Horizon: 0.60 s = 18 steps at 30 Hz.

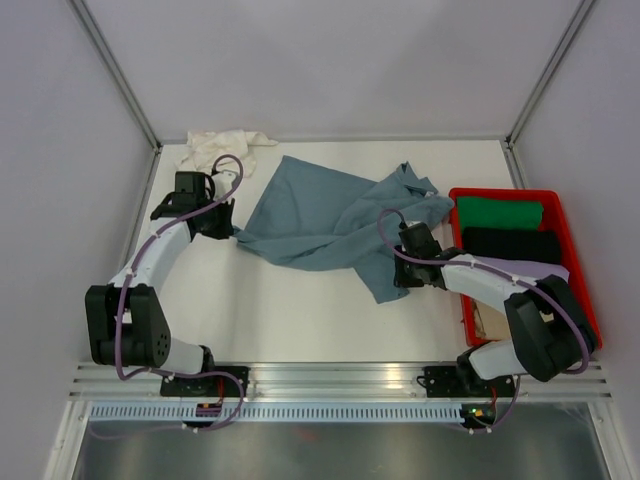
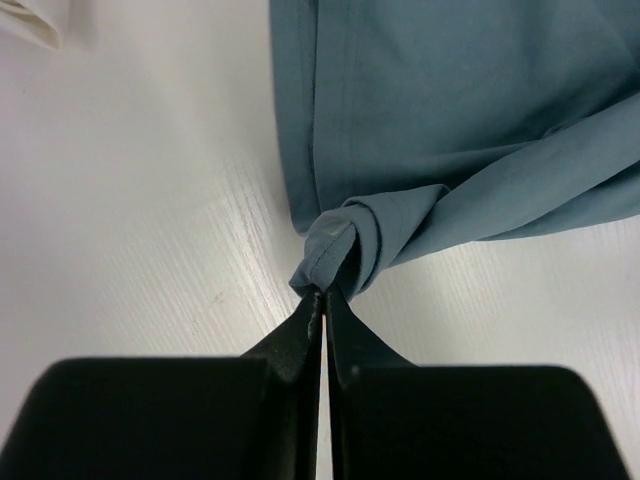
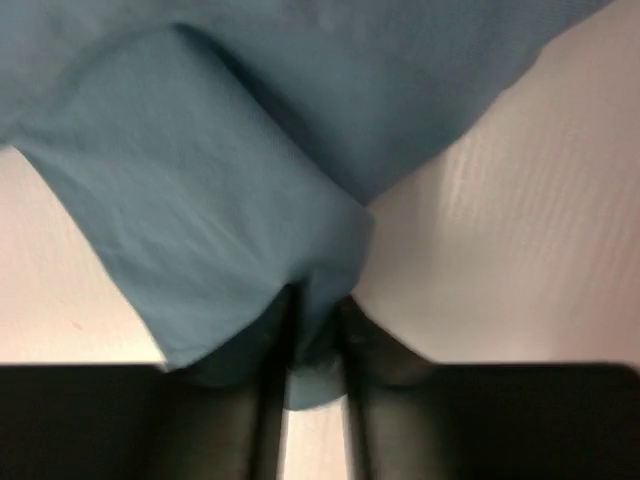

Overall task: Roll the t-shirts
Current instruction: Flatten the tshirt

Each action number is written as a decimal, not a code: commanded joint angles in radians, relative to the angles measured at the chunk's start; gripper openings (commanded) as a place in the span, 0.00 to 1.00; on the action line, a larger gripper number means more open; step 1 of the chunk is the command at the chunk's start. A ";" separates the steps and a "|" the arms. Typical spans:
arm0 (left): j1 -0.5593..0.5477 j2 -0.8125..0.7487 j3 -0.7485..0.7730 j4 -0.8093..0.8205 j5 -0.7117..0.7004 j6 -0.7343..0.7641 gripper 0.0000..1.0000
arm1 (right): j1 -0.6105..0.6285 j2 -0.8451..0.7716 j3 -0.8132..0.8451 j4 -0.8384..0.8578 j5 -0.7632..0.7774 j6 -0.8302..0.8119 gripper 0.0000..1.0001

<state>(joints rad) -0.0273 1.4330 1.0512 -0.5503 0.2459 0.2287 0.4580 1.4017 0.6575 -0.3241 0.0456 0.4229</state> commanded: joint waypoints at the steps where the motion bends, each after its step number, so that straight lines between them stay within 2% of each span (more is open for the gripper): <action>1: 0.009 -0.037 -0.007 0.035 0.000 -0.028 0.02 | 0.005 0.048 -0.033 0.086 -0.029 0.037 0.22; 3: 0.015 -0.063 -0.002 0.030 -0.014 -0.023 0.02 | 0.005 0.010 -0.010 0.054 -0.014 0.024 0.00; 5: 0.021 -0.089 0.012 0.020 -0.049 -0.008 0.02 | 0.005 -0.100 0.036 -0.048 0.016 0.010 0.00; 10: 0.024 -0.189 0.094 -0.091 -0.105 0.043 0.02 | 0.004 -0.352 0.356 -0.294 0.123 -0.062 0.00; 14: 0.063 -0.253 0.167 -0.178 -0.120 0.061 0.02 | 0.004 -0.392 0.644 -0.410 0.100 -0.125 0.00; 17: 0.063 -0.278 0.152 -0.210 -0.126 0.087 0.02 | 0.004 -0.408 0.702 -0.474 0.125 -0.144 0.00; 18: 0.063 -0.275 0.138 -0.223 -0.084 0.110 0.02 | 0.004 -0.423 0.691 -0.481 0.122 -0.144 0.00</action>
<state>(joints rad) 0.0303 1.1725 1.1839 -0.6949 0.1520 0.2661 0.4610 0.9901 1.3430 -0.6365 0.1272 0.3233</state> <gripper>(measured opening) 0.028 0.013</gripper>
